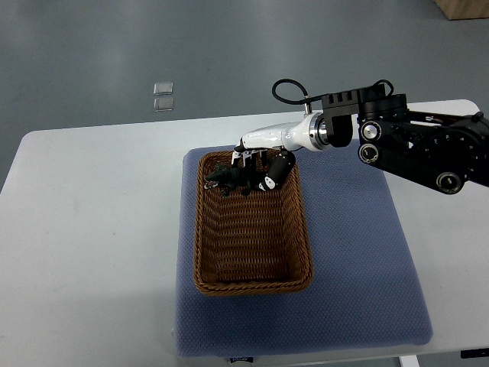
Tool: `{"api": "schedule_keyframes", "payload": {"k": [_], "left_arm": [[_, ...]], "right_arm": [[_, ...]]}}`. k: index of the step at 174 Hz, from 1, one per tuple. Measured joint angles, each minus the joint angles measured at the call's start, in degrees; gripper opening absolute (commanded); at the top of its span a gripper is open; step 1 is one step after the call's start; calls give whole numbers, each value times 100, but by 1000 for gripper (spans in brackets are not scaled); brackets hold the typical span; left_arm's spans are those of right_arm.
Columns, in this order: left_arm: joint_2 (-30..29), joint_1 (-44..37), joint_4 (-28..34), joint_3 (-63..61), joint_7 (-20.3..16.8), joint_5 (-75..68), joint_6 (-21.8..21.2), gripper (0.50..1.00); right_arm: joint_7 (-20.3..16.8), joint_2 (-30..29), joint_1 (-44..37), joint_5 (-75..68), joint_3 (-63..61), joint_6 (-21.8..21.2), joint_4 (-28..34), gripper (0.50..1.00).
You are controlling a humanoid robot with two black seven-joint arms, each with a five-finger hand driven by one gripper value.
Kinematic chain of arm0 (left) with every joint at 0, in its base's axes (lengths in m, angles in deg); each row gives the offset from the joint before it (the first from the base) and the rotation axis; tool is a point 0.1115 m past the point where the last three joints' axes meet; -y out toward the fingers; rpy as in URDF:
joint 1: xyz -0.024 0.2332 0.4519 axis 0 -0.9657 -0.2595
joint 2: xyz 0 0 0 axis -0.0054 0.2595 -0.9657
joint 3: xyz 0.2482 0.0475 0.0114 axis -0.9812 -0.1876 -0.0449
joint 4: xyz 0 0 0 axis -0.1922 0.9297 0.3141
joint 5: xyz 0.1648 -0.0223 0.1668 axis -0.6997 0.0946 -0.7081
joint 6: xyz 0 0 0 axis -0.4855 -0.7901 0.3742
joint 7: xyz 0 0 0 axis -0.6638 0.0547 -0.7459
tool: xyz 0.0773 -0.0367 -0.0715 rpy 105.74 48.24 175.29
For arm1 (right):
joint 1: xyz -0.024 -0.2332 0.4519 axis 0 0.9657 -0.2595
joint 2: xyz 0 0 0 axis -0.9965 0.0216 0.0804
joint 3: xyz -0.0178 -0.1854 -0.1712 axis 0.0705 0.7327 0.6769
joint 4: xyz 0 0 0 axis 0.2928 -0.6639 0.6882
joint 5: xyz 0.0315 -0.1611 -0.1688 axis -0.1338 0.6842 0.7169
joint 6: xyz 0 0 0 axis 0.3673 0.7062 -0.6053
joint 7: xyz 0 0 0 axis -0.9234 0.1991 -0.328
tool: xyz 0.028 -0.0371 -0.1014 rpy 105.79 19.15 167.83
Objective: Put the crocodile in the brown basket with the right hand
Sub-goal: 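Lift the crocodile with the right hand and carry it over the basket, then lower the crocodile into the basket and open the right hand, then raise the open right hand up and away from the basket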
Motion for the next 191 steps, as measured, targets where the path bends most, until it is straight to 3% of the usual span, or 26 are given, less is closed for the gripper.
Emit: {"api": "schedule_keyframes", "payload": {"k": [74, 111, 138, 191], "left_arm": [[0, 0, 7, 6, 0, 5, -2, 1000], [0, 0, 8, 9, 0, 5, -6, 1000], [0, 0, 2, 9, 0, 5, -6, 1000], [0, 0, 8, 2, -2, 5, -9, 1000]], "right_arm": [[-7, -308, 407, 192, 94, 61, -139, 607], [-7, -313, 449, 211, 137, 69, -203, 699], [-3, -315, 499, 211, 139, 70, -267, 825], [1, -222, 542, 210, 89, 53, -276, 903]]}}
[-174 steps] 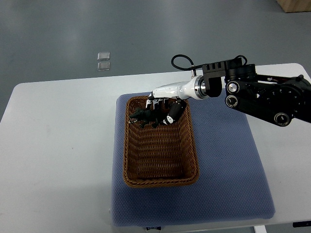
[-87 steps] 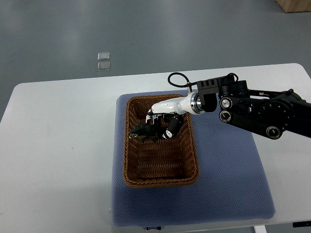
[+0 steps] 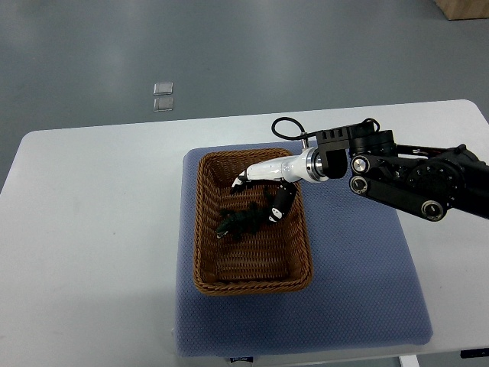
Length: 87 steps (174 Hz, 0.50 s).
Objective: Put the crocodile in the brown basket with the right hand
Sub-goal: 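Raise the open right hand up and away from the basket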
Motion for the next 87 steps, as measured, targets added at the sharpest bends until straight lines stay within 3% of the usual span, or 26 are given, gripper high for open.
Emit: {"api": "schedule_keyframes", "payload": {"k": [30, 87], "left_arm": [[0, 0, 1, 7, 0, 0, 0, 1000], [0, 0, -3, 8, -3, 0, 0, 1000]], "right_arm": [[16, 197, -22, -95, -304, 6, 0, 903], [70, 264, 749, -1069, -2785, 29, -232, 903]]}}
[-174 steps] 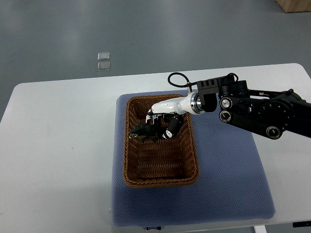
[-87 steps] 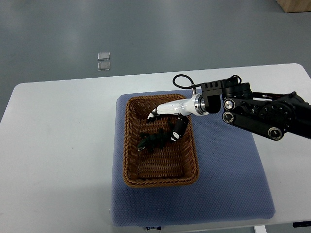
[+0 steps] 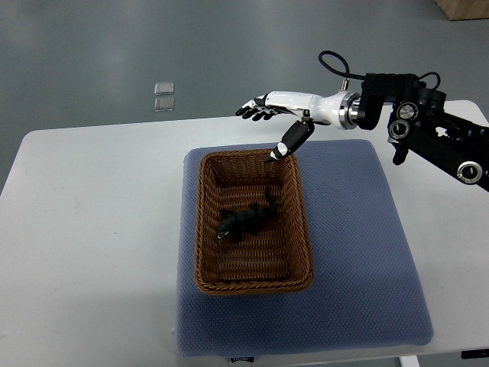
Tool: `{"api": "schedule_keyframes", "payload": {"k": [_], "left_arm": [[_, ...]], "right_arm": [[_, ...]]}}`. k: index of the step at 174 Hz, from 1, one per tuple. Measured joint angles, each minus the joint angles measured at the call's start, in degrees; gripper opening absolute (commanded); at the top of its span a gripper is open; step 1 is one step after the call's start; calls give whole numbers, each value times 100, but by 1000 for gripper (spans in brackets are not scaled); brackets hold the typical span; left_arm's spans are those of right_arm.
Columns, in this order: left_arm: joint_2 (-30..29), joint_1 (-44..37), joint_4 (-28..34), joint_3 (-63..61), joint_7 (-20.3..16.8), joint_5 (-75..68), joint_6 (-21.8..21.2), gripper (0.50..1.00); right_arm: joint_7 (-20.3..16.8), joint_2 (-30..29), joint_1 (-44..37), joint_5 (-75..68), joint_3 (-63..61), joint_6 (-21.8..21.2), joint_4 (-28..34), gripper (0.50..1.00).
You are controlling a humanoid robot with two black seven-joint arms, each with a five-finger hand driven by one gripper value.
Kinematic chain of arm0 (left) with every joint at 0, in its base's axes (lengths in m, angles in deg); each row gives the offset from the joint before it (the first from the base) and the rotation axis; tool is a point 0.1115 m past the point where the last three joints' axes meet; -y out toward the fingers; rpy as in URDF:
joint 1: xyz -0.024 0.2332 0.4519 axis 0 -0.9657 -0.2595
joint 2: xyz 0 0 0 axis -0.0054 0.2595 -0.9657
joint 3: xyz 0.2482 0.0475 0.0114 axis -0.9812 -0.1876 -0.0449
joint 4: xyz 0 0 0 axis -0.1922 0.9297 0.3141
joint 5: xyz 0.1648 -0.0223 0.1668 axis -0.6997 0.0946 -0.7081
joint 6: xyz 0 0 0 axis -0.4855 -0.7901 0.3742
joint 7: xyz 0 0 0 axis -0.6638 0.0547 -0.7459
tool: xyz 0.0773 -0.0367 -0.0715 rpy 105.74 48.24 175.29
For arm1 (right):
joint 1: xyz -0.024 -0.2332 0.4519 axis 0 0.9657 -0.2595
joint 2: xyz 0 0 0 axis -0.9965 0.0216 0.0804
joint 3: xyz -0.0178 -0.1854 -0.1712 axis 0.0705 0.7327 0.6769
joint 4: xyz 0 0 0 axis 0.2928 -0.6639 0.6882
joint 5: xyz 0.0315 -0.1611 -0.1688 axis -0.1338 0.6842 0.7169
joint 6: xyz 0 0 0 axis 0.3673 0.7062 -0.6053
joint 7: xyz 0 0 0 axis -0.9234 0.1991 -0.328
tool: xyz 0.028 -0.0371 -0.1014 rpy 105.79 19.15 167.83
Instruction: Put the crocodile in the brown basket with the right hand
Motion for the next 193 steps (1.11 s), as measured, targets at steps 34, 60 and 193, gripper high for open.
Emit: {"api": "schedule_keyframes", "payload": {"k": [34, 60, 193], "left_arm": [[0, -1, -5, -14, 0, -2, 6, 1000], [0, 0, -5, -18, 0, -9, 9, 1000], [0, 0, -95, -25, 5, -10, 12, 1000]], "right_arm": [[135, -296, 694, -1305, -1372, 186, -456, 903], [638, -618, 974, -2639, -1956, 612, -1017, 903], [1205, -1001, 1308, -6707, -2127, 980, -2632, 928]]}}
